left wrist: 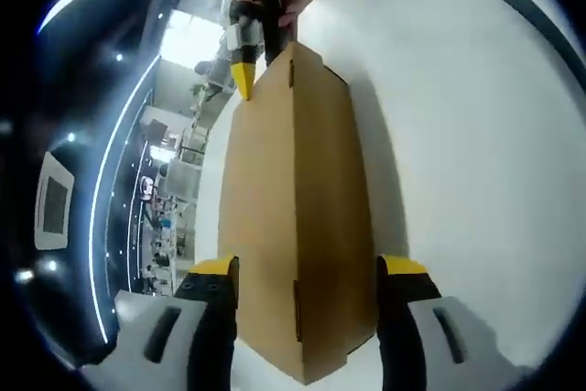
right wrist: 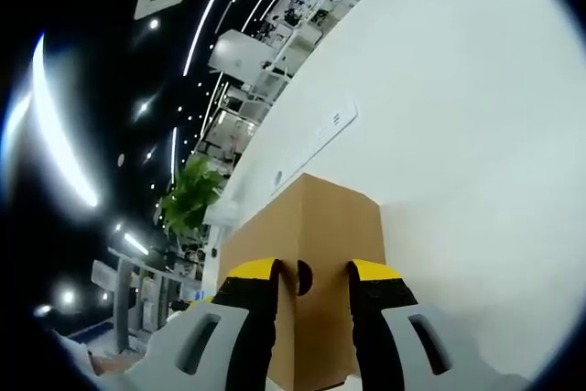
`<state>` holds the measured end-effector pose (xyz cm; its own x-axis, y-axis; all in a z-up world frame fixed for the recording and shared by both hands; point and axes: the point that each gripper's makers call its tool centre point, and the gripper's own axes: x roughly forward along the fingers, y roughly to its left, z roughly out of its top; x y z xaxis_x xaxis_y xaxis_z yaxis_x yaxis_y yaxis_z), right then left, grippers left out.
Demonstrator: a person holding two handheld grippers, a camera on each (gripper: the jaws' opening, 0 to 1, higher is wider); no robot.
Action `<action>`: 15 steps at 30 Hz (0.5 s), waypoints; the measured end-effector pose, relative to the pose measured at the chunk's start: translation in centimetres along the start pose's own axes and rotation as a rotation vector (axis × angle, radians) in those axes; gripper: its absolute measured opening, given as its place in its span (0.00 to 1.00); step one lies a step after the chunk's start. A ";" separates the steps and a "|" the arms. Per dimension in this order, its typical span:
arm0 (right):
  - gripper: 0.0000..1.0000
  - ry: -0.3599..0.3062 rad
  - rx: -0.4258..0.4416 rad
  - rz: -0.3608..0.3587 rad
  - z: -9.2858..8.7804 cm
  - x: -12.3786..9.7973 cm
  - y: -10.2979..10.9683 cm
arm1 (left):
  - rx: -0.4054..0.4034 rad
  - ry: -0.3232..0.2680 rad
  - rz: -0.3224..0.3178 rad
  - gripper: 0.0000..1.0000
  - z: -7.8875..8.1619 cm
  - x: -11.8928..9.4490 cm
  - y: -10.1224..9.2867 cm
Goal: Operate the shoe box by opening the lid, removing the specified soft item, and placing it in the target area until the item is outside and the box remains undamaged.
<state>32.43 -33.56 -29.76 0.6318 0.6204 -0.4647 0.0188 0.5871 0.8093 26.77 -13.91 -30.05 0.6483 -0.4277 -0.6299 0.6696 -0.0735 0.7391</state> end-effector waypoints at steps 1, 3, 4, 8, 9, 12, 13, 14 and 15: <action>0.29 0.001 0.001 0.000 0.0 0.0 0.0 | 0.007 0.001 -0.002 0.60 -0.1 0.1 -0.1; 0.29 0.001 0.002 0.000 0.0 0.0 0.0 | 0.015 0.009 -0.007 0.58 -0.2 0.2 -0.4; 0.29 0.000 0.001 -0.001 0.0 0.0 0.0 | 0.013 0.011 -0.009 0.57 -0.3 0.3 -0.5; 0.29 -0.002 -0.005 -0.003 0.1 0.0 -0.1 | 0.019 0.015 0.002 0.53 -0.3 0.2 -0.4; 0.29 -0.002 -0.004 -0.003 0.1 0.0 -0.1 | 0.007 0.011 0.001 0.54 -0.3 0.2 -0.4; 0.29 -0.003 -0.005 -0.003 0.1 0.0 -0.1 | 0.020 0.009 0.007 0.56 -0.4 0.2 -0.5; 0.29 -0.004 -0.005 -0.004 0.0 -0.1 -0.1 | 0.032 0.010 0.014 0.56 -0.4 0.2 -0.6; 0.29 -0.004 -0.005 -0.004 0.0 -0.1 -0.1 | 0.037 0.011 0.018 0.55 -0.4 0.2 -0.5; 0.29 -0.005 -0.006 -0.005 0.0 -0.1 0.0 | 0.044 0.015 0.024 0.53 -0.4 0.2 -0.4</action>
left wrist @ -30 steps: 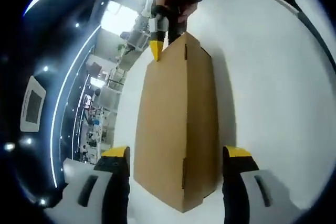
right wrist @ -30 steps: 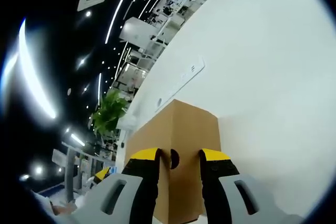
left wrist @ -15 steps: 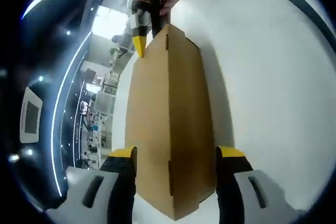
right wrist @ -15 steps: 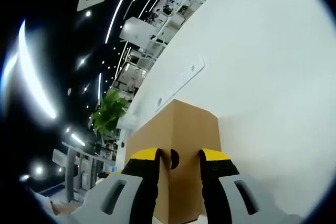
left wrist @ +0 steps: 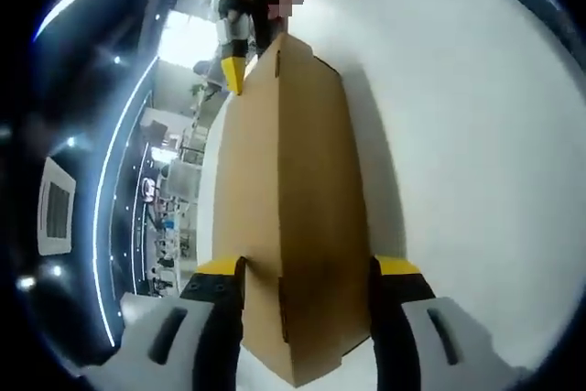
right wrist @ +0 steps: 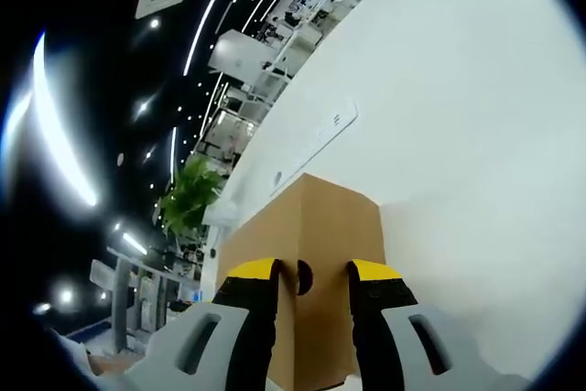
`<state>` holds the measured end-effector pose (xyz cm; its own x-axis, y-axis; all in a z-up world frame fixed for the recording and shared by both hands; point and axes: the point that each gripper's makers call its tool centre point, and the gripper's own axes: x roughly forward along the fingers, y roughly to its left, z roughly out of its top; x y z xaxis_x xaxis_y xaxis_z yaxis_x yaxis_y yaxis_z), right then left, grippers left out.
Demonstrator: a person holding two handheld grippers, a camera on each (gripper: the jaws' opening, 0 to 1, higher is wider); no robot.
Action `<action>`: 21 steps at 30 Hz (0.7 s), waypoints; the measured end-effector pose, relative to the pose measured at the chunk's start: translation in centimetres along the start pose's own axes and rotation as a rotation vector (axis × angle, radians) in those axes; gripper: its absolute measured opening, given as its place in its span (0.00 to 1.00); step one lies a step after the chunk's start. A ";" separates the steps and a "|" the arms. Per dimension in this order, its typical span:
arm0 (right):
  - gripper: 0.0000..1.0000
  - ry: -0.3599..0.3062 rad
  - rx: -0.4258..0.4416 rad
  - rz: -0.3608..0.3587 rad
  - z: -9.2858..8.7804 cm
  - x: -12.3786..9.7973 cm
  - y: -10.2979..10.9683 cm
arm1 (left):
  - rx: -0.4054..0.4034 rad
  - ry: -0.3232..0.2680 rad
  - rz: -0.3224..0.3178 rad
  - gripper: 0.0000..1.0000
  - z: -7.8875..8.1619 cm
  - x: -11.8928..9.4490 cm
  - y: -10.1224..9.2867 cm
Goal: Operate the shoe box by opening the lid, removing the specified soft item, and placing it in the target area until the item is outside and the box remains undamaged.
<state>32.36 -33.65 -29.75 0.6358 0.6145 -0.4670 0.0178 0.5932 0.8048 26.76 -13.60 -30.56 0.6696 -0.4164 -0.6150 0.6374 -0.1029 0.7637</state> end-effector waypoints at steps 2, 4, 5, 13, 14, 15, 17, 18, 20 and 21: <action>0.29 -0.002 -0.001 -0.002 0.0 0.0 0.1 | 0.022 0.006 0.027 0.48 -0.1 0.1 0.5; 0.29 -0.003 -0.002 -0.002 -0.1 0.0 0.1 | 0.038 0.007 0.038 0.44 -0.1 0.1 0.8; 0.29 -0.003 -0.008 -0.002 0.0 0.0 0.1 | 0.051 0.010 0.040 0.44 -0.2 0.1 0.8; 0.29 -0.008 -0.009 -0.007 0.0 0.0 0.0 | 0.031 0.004 0.047 0.44 -0.1 0.2 0.7; 0.29 -0.009 -0.007 -0.008 0.1 0.1 0.0 | 0.024 0.007 0.046 0.44 -0.1 0.2 0.8; 0.29 -0.009 -0.007 -0.009 0.1 0.1 0.0 | 0.024 0.010 0.047 0.44 -0.1 0.2 0.7; 0.29 -0.012 0.008 -0.012 0.1 0.1 0.0 | 0.029 0.013 0.047 0.44 -0.1 0.2 0.7; 0.29 -0.011 0.011 -0.014 0.1 0.1 0.0 | 0.029 0.013 0.047 0.43 -0.1 0.2 0.6; 0.30 -0.011 0.008 -0.019 0.1 0.1 0.0 | 0.026 0.015 0.047 0.43 -0.1 0.3 0.6; 0.30 -0.010 0.010 -0.021 0.1 0.1 0.0 | 0.026 0.016 0.047 0.43 -0.1 0.3 0.6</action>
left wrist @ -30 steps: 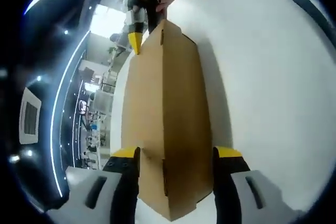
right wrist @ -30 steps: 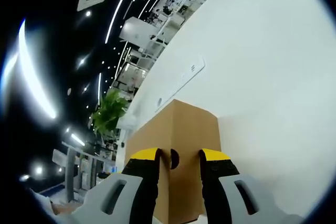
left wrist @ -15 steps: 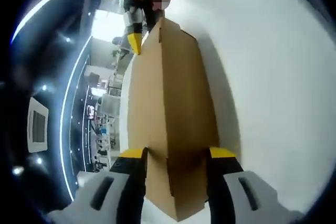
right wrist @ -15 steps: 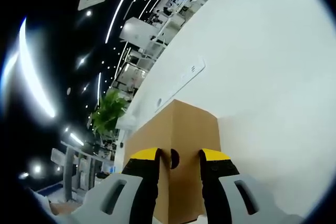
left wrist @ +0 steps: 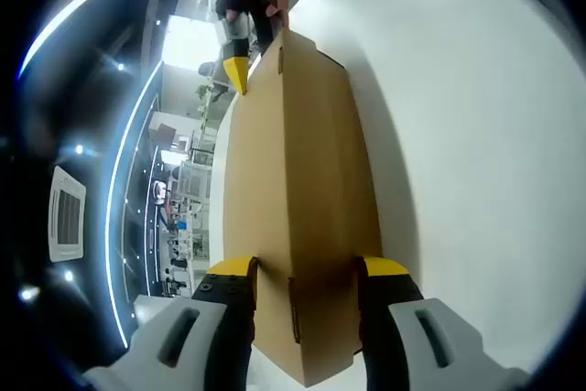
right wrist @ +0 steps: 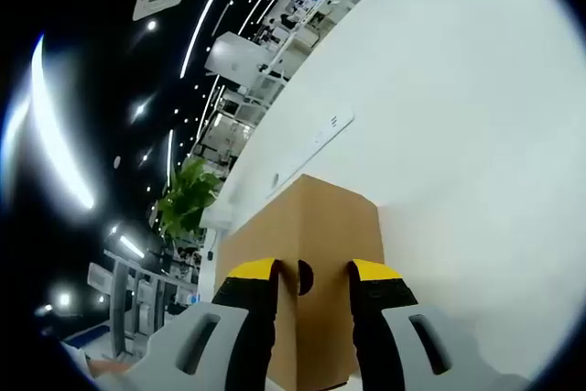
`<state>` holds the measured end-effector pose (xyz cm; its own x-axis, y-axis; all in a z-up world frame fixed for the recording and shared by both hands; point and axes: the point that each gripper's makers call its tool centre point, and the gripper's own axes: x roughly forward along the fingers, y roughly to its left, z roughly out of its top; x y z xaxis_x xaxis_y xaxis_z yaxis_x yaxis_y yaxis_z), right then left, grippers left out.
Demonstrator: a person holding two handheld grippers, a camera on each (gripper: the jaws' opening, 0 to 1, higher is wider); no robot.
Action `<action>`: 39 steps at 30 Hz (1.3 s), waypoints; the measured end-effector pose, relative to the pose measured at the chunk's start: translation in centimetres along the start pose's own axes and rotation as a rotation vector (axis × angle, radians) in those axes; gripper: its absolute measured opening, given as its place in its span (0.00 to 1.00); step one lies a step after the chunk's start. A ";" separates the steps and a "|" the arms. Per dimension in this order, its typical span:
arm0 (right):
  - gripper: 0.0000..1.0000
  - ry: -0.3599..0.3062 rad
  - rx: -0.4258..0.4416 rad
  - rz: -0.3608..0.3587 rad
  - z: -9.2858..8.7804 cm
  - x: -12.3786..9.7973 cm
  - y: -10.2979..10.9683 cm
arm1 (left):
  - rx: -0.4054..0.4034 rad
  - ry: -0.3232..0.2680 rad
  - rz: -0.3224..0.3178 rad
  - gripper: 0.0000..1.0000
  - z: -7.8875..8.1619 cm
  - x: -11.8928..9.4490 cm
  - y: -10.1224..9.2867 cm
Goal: Operate the shoe box by opening the lid, removing the specified soft item, and placing it in the target area until the item is outside and the box remains undamaged.
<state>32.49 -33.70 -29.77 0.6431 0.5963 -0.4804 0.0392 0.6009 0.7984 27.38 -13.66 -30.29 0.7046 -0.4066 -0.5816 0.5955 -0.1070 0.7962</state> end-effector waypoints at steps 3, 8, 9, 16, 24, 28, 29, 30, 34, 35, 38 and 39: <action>0.30 0.011 -0.019 -0.008 0.1 0.0 0.0 | 0.000 0.002 -0.001 0.43 0.0 0.0 0.0; 0.27 -0.007 -0.092 -0.004 1.7 -0.9 0.9 | -0.003 0.002 -0.003 0.43 0.0 -0.1 0.0; 0.29 -0.026 -0.132 -0.010 2.4 -1.2 1.3 | -0.003 0.003 -0.004 0.43 0.0 -0.1 0.0; 0.39 -0.131 -0.376 -0.017 6.2 -3.7 5.2 | -0.004 0.013 -0.003 0.43 0.0 0.0 0.0; 0.60 -0.179 -0.712 -0.062 8.0 -7.1 10.6 | -0.002 0.013 -0.011 0.42 0.1 -0.1 0.0; 0.64 -0.162 -0.943 -0.106 7.8 -8.7 12.7 | -0.001 0.019 -0.011 0.42 0.1 -0.1 0.0; 0.65 -0.157 -0.989 -0.115 7.6 -9.0 13.0 | -0.002 0.020 -0.011 0.42 0.1 -0.1 0.0; 0.65 -0.152 -1.117 -0.139 7.5 -9.5 13.5 | -0.003 0.023 -0.011 0.42 0.1 -0.1 0.0; 0.73 -0.113 -1.326 -0.184 6.4 -10.7 14.3 | -0.002 0.033 -0.015 0.43 0.1 0.0 0.0; 0.74 -0.098 -1.354 -0.178 6.0 -10.8 14.5 | -0.002 0.034 -0.015 0.42 0.1 0.0 0.0; 0.75 -0.089 -1.467 -0.177 5.4 -11.1 15.1 | -0.006 0.043 -0.018 0.42 0.1 -0.1 0.0; 0.76 -0.087 -1.499 -0.182 5.2 -11.3 15.2 | -0.008 0.046 -0.018 0.42 0.1 -0.1 0.0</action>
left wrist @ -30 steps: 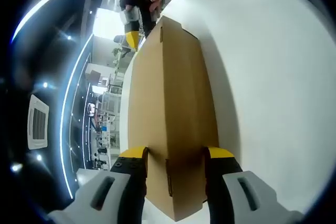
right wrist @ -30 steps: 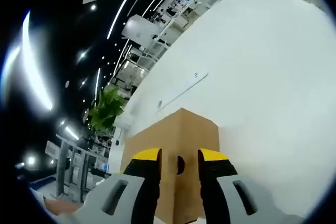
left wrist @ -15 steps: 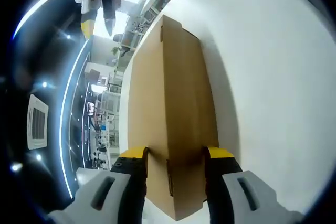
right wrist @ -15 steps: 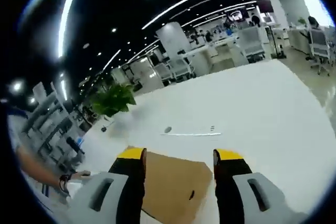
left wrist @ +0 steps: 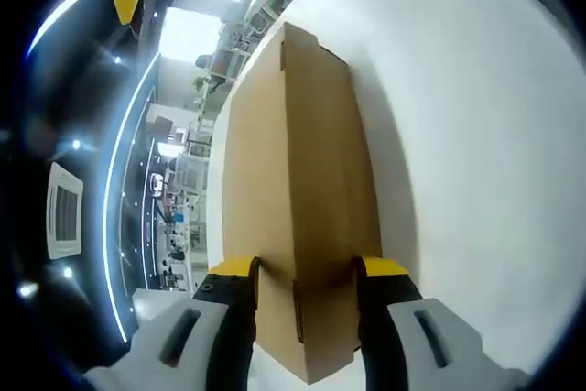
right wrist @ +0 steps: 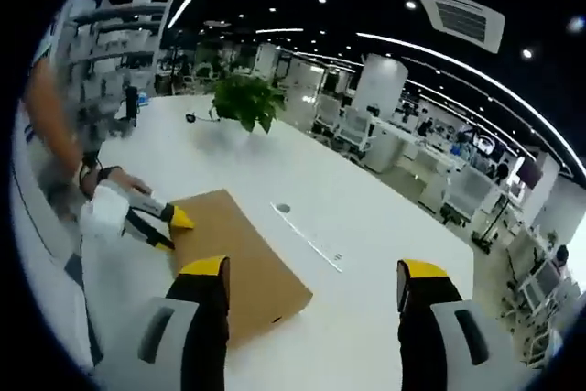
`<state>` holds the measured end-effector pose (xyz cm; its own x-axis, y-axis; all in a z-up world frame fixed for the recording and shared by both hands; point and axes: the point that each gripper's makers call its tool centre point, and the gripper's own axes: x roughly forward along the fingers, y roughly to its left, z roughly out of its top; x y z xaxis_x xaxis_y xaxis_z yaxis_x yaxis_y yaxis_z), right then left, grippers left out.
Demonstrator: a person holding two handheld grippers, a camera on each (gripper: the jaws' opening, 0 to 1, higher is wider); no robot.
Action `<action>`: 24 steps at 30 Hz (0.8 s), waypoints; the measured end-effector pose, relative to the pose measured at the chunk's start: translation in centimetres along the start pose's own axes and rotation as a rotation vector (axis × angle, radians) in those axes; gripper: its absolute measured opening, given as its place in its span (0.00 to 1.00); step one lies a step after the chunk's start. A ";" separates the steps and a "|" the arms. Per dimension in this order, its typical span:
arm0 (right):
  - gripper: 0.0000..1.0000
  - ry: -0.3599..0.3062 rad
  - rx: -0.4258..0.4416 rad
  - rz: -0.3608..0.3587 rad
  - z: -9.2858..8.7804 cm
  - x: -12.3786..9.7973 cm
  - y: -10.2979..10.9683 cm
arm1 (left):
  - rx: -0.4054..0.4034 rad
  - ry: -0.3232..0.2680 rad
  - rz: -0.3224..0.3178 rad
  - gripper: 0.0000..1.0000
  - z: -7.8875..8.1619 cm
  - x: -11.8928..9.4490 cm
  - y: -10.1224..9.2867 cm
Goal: Operate the shoe box by opening the lid, removing the specified soft item, and placing it in the target area until the item is outside and the box remains undamaged.
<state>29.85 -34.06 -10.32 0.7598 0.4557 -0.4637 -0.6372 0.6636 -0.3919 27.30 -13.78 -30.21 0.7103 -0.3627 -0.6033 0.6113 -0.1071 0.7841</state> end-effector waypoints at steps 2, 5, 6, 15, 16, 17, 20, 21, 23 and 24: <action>0.76 0.024 -0.075 -0.010 -0.2 -0.2 0.4 | 0.000 0.009 -0.002 0.42 -0.1 0.0 0.0; 0.76 0.038 -0.146 -0.003 -0.6 -0.1 1.4 | -0.009 0.014 -0.007 0.42 0.0 0.0 0.1; 0.76 0.035 -0.151 0.001 -0.6 -0.1 1.8 | -0.007 0.018 -0.008 0.41 -0.1 0.0 0.1; 0.76 0.108 -0.222 0.012 -2.5 1.0 5.0 | -0.016 0.042 -0.010 0.41 0.0 0.0 0.1; 0.76 0.119 -0.277 0.017 -2.7 1.2 5.4 | -0.017 0.043 -0.011 0.41 0.0 0.0 0.1; 0.75 0.130 -0.301 0.019 -2.9 1.4 5.8 | -0.019 0.043 -0.012 0.41 0.0 0.0 0.1; 0.72 0.173 -0.300 0.038 -3.8 2.0 7.4 | -0.022 0.036 -0.010 0.41 0.0 0.0 0.1; 0.71 0.182 -0.308 0.051 -4.1 2.4 8.0 | -0.038 0.028 -0.007 0.40 0.0 -0.1 0.1; 0.71 0.202 -0.324 0.069 -4.6 2.8 8.9 | -0.047 0.021 -0.011 0.40 0.0 -0.1 0.2; 0.71 0.206 -0.339 0.062 -4.8 3.0 9.2 | -0.047 0.019 -0.012 0.40 0.0 0.0 0.2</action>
<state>25.65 -29.45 -19.06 0.6988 0.3372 -0.6308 -0.7136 0.3897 -0.5821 27.40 -13.83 -30.00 0.7093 -0.3436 -0.6155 0.6350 -0.0676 0.7696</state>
